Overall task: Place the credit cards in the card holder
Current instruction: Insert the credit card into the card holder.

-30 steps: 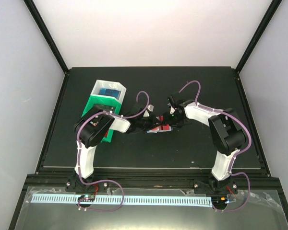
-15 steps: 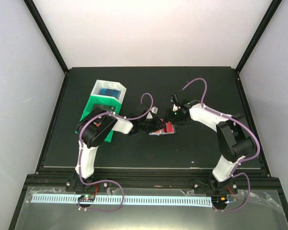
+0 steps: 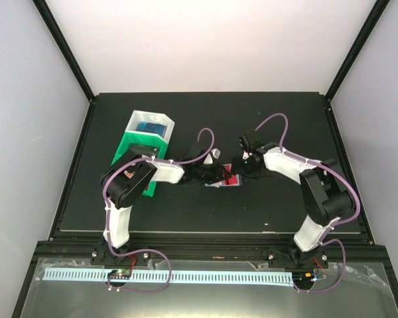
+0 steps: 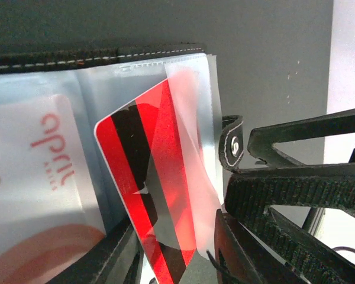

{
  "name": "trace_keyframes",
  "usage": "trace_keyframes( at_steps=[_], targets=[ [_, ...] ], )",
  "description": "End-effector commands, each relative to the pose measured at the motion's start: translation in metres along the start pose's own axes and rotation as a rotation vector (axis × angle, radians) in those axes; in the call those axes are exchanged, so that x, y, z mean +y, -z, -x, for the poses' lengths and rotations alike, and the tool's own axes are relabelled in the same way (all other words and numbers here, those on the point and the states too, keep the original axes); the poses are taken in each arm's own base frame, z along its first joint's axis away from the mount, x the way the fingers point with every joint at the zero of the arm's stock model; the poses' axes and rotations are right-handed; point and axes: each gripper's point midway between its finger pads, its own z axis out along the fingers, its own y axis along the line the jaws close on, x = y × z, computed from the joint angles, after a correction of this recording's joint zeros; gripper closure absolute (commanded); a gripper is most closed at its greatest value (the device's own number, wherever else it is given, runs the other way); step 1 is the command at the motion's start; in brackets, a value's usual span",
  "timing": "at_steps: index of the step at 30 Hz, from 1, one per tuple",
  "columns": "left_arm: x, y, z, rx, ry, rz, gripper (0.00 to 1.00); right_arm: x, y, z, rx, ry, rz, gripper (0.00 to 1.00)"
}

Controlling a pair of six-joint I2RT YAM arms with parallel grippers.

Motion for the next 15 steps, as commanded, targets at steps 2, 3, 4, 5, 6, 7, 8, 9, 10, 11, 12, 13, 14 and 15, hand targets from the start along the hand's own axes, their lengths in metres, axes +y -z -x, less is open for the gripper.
trace_keyframes(
  at_steps=[2, 3, 4, 5, 6, 7, 8, 9, 10, 11, 12, 13, 14, 15],
  targets=[
    [0.001, 0.005, -0.004, 0.017, -0.051, 0.075, 0.65, -0.004, 0.007, -0.011, 0.007, -0.012, 0.008, 0.32],
    [-0.001, 0.004, -0.003, 0.019, -0.061, 0.070, 0.65, -0.004, 0.008, -0.011, 0.003, -0.016, 0.010, 0.32],
    [-0.003, 0.002, -0.003, 0.024, -0.069, 0.065, 0.64, -0.006, 0.008, -0.011, 0.003, -0.022, 0.011, 0.31],
    [-0.005, 0.000, -0.004, 0.032, -0.074, 0.057, 0.63, -0.007, 0.008, -0.011, 0.001, -0.032, 0.012, 0.31],
    [-0.005, -0.002, -0.004, 0.039, -0.078, 0.057, 0.61, -0.007, 0.009, -0.010, -0.003, -0.041, 0.016, 0.30],
    [-0.007, -0.004, -0.004, 0.043, -0.084, 0.050, 0.60, -0.007, 0.010, -0.009, -0.006, -0.048, 0.017, 0.30],
    [-0.009, -0.005, -0.004, 0.047, -0.094, 0.047, 0.58, -0.008, 0.011, -0.008, -0.013, -0.058, 0.016, 0.30],
    [-0.010, -0.006, -0.004, 0.049, -0.106, 0.045, 0.57, -0.009, 0.013, -0.006, -0.021, -0.066, 0.015, 0.30],
    [-0.013, -0.007, -0.004, 0.054, -0.122, 0.043, 0.56, -0.009, 0.015, -0.005, -0.029, -0.074, 0.014, 0.29],
    [-0.013, -0.009, -0.005, 0.061, -0.138, 0.048, 0.55, -0.010, 0.016, -0.004, -0.037, -0.081, 0.010, 0.29],
    [-0.014, -0.011, -0.006, 0.068, -0.154, 0.050, 0.55, -0.010, 0.018, -0.002, -0.046, -0.090, 0.007, 0.29],
    [-0.017, -0.013, -0.005, 0.072, -0.173, 0.051, 0.55, -0.011, 0.021, -0.001, -0.058, -0.097, 0.001, 0.29],
    [-0.016, -0.015, -0.005, 0.079, -0.184, 0.058, 0.55, -0.012, 0.023, 0.001, -0.068, -0.106, -0.006, 0.29],
    [-0.016, -0.017, -0.005, 0.084, -0.197, 0.058, 0.55, -0.014, 0.025, 0.002, -0.079, -0.116, -0.017, 0.29]
  ],
)
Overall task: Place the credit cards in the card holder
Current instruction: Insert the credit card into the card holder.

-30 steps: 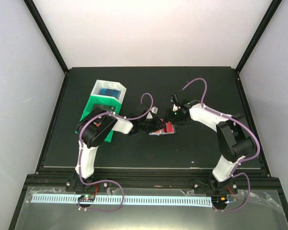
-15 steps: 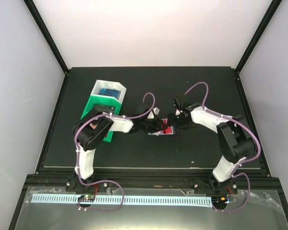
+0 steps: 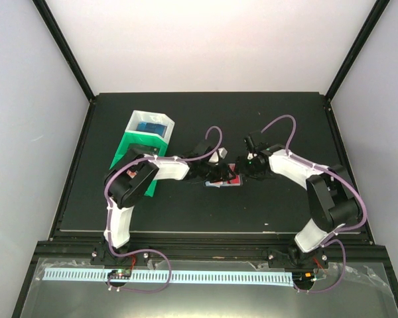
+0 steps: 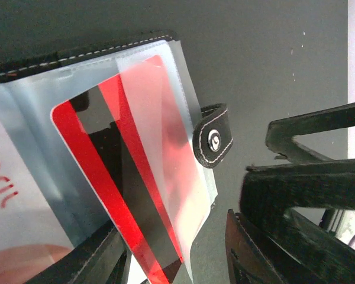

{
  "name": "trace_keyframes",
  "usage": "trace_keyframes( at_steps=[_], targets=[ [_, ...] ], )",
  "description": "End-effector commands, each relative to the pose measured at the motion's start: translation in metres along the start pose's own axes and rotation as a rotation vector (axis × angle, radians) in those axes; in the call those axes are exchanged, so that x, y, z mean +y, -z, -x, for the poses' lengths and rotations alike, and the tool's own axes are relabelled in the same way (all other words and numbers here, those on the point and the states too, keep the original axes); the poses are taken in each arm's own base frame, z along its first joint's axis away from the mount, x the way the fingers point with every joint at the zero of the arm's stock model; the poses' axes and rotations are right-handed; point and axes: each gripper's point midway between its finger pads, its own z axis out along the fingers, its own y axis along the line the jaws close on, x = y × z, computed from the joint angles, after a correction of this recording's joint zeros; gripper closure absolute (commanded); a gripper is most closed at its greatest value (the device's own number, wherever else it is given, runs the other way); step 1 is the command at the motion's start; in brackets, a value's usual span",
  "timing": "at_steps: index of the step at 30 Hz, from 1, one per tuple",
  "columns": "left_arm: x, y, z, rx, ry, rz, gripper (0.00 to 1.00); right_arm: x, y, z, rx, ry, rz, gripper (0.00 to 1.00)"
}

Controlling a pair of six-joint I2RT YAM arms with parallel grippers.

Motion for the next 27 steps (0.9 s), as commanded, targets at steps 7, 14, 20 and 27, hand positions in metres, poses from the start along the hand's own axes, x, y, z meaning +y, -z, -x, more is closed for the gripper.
trace_keyframes(
  at_steps=[7, 14, 20, 27],
  targets=[
    [-0.002, -0.016, 0.001, 0.061, -0.151, 0.052, 0.55, -0.018, 0.029, 0.017, -0.133, -0.103, -0.095, 0.30],
    [-0.003, 0.006, 0.005, 0.062, -0.150, 0.152, 0.51, -0.028, 0.036, 0.014, -0.147, -0.110, -0.145, 0.30],
    [-0.012, 0.016, 0.008, 0.064, -0.133, 0.160, 0.43, -0.027, 0.033, 0.011, -0.133, -0.105, -0.135, 0.30],
    [-0.013, 0.017, 0.016, 0.050, -0.128, 0.178, 0.40, -0.017, 0.023, 0.005, -0.083, -0.075, -0.076, 0.30]
  ],
)
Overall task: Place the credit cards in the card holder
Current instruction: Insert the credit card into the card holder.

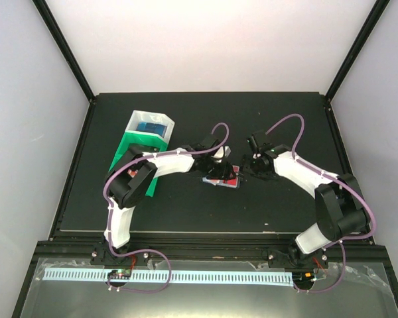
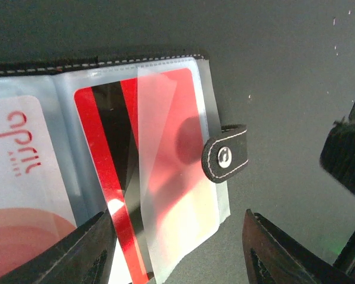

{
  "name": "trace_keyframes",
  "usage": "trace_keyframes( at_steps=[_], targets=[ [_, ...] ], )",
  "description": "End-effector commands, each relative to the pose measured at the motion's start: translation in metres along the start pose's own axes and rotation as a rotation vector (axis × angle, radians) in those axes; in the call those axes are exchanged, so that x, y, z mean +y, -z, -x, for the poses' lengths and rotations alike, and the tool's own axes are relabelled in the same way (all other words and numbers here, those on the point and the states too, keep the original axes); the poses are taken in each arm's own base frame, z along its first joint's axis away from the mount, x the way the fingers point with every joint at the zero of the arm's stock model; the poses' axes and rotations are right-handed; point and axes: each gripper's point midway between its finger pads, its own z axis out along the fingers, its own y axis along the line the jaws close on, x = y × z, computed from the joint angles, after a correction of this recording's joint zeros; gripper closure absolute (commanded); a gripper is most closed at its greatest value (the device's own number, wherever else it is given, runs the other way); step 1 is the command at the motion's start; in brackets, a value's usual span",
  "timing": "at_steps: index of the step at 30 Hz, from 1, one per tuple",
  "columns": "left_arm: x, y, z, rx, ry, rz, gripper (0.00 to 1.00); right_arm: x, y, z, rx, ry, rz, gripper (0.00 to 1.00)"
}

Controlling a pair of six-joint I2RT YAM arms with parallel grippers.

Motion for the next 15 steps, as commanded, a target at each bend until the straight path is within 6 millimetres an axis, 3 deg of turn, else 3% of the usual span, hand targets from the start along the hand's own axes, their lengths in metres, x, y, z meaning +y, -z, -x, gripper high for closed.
trace_keyframes(
  at_steps=[1, 10, 15],
  targets=[
    [-0.010, 0.012, 0.015, -0.037, -0.020, 0.020, 0.40, 0.005, -0.006, -0.006, 0.033, 0.018, 0.041, 0.30],
    [-0.003, -0.003, 0.018, -0.015, -0.071, 0.036, 0.46, 0.011, -0.014, -0.011, 0.068, 0.040, 0.068, 0.30],
    [-0.010, -0.008, 0.021, -0.009, -0.141, 0.007, 0.49, 0.000, -0.015, -0.004, 0.051, 0.014, -0.018, 0.31]
  ],
)
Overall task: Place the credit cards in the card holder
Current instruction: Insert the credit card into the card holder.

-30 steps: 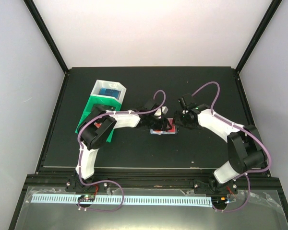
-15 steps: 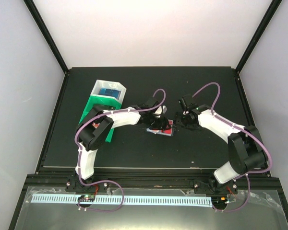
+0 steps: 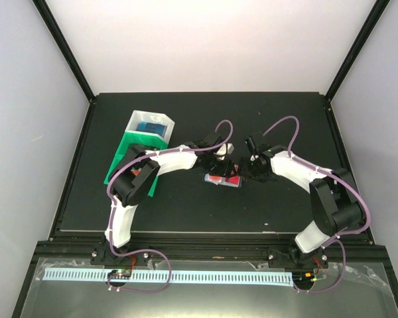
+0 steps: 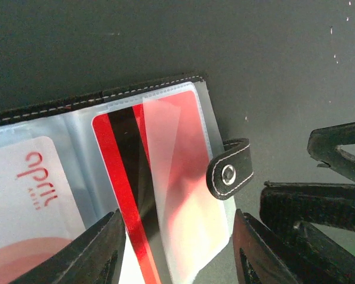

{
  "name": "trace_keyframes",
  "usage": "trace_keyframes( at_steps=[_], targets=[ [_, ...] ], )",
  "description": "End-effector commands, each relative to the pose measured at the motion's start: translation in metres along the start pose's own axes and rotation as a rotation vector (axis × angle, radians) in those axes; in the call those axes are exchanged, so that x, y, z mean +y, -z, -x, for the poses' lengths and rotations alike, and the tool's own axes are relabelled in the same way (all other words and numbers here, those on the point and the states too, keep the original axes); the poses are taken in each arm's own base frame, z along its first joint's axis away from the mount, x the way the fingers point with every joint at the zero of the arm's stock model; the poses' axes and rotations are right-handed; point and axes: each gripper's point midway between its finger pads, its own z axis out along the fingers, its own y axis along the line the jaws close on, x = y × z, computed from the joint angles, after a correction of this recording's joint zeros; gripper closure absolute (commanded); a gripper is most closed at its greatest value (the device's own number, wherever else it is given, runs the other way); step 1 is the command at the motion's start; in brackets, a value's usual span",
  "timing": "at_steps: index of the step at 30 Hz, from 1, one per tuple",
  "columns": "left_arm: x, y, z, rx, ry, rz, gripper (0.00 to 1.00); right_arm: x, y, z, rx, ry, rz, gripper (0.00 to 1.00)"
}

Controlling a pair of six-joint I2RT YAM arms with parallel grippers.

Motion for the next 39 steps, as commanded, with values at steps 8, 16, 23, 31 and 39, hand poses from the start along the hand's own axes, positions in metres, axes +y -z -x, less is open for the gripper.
trace_keyframes(
  at_steps=[8, 16, 23, 31, 39],
  targets=[
    [-0.002, -0.016, -0.009, 0.054, -0.132, -0.008, 0.64, -0.012, 0.006, 0.024, -0.071, -0.060, -0.114, 0.34],
    [-0.005, -0.017, -0.007, 0.050, -0.158, -0.025, 0.83, -0.019, 0.003, 0.023, -0.059, -0.070, -0.137, 0.35],
    [-0.015, -0.016, -0.009, 0.075, -0.190, -0.081, 0.88, -0.010, 0.001, 0.025, -0.035, -0.039, -0.102, 0.35],
    [-0.039, 0.029, 0.010, 0.045, -0.197, -0.129, 0.49, -0.006, 0.017, 0.030, -0.060, -0.014, -0.090, 0.35],
    [-0.012, 0.078, 0.024, -0.018, -0.155, -0.024, 0.28, 0.002, 0.012, 0.006, 0.047, 0.049, -0.012, 0.35]
  ],
)
